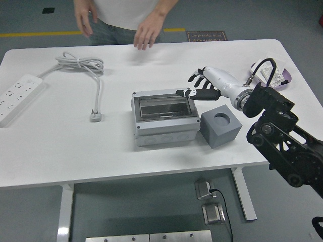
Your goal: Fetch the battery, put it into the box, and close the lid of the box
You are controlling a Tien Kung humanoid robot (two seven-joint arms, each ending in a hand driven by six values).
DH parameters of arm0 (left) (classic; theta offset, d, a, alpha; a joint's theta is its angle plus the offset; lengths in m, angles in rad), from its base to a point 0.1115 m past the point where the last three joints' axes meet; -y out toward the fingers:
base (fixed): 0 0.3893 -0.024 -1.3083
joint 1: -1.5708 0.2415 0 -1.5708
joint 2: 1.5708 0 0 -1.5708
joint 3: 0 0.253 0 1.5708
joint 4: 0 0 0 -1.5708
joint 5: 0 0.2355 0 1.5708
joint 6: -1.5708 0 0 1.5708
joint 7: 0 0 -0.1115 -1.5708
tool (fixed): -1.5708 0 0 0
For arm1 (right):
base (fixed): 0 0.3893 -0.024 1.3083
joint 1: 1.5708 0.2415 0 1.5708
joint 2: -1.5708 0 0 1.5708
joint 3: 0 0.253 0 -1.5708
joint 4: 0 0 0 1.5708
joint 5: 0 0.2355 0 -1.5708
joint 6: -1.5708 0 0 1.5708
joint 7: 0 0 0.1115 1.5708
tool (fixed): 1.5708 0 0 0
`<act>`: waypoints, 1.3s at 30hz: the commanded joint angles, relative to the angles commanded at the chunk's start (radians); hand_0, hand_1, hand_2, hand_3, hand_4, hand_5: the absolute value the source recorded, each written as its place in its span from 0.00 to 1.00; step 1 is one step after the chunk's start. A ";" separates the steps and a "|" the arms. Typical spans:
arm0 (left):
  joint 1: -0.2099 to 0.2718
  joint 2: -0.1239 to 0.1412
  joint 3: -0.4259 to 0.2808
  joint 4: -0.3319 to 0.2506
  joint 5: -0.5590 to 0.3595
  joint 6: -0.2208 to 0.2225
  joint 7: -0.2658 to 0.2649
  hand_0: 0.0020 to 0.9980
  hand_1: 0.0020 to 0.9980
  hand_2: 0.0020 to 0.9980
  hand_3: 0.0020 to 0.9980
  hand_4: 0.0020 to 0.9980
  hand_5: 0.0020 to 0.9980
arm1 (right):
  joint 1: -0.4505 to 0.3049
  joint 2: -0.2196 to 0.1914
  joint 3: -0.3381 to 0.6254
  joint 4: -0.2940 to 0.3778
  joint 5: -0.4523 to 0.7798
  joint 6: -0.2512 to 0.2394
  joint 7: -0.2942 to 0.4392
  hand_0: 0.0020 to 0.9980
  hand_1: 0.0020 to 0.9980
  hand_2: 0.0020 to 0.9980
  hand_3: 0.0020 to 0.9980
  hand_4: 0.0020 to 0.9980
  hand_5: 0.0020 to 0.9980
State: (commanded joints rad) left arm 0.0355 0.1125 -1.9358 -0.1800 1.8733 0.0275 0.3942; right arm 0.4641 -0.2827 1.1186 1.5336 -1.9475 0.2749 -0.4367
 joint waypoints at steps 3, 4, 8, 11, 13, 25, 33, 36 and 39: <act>0.004 -0.001 0.006 0.000 -0.008 -0.001 0.001 0.65 0.67 0.68 0.76 0.77 0.45 | -0.050 0.024 0.097 0.055 -0.027 0.064 -0.053 0.49 0.54 0.65 0.70 1.00 0.86; 0.005 -0.002 0.007 0.000 -0.011 -0.001 0.001 0.65 0.67 0.68 0.76 0.77 0.45 | -0.068 0.030 0.131 0.073 -0.032 0.079 -0.061 0.49 0.54 0.65 0.70 1.00 0.86; 0.008 -0.003 0.011 0.000 -0.015 -0.002 0.001 0.65 0.67 0.68 0.76 0.77 0.45 | -0.118 0.041 0.244 0.114 -0.033 0.078 -0.042 0.49 0.54 0.65 0.70 1.00 0.86; 0.009 -0.005 0.014 0.000 -0.015 -0.003 0.002 0.65 0.67 0.68 0.76 0.77 0.45 | -0.153 0.043 0.325 0.122 -0.019 0.030 0.011 0.61 0.63 0.69 0.72 0.98 0.83; 0.009 -0.006 0.014 0.000 -0.012 -0.003 0.002 0.65 0.67 0.68 0.76 0.77 0.45 | -0.172 0.044 0.375 0.118 -0.003 -0.007 0.049 0.61 0.63 0.69 0.72 0.98 0.83; 0.008 -0.016 0.002 0.000 -0.016 -0.002 -0.004 0.65 0.67 0.68 0.76 0.77 0.45 | -0.271 0.085 0.513 0.036 0.223 -0.299 0.360 0.66 0.66 0.69 0.71 0.92 0.78; -0.004 -0.005 -0.011 0.000 -0.026 -0.002 -0.024 0.66 0.67 0.68 0.76 0.77 0.45 | -0.285 0.106 0.510 -0.024 0.444 -0.447 0.571 0.78 0.71 0.70 0.70 1.00 1.00; -0.006 -0.006 -0.014 0.000 -0.023 -0.002 -0.028 0.66 0.67 0.68 0.76 0.77 0.45 | -0.291 0.110 0.491 -0.037 0.554 -0.443 0.639 0.78 0.71 0.70 0.70 1.00 1.00; -0.006 -0.010 -0.024 0.000 0.000 0.014 -0.009 0.66 0.67 0.67 0.76 0.77 0.46 | -0.301 0.112 0.469 -0.021 0.676 -0.417 0.704 1.00 0.89 0.85 0.85 1.00 1.00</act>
State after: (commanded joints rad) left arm 0.0296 0.1021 -1.9593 -0.1800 1.8732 0.0414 0.3851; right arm 0.1631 -0.1706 1.5871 1.5125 -1.2714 -0.1424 0.2671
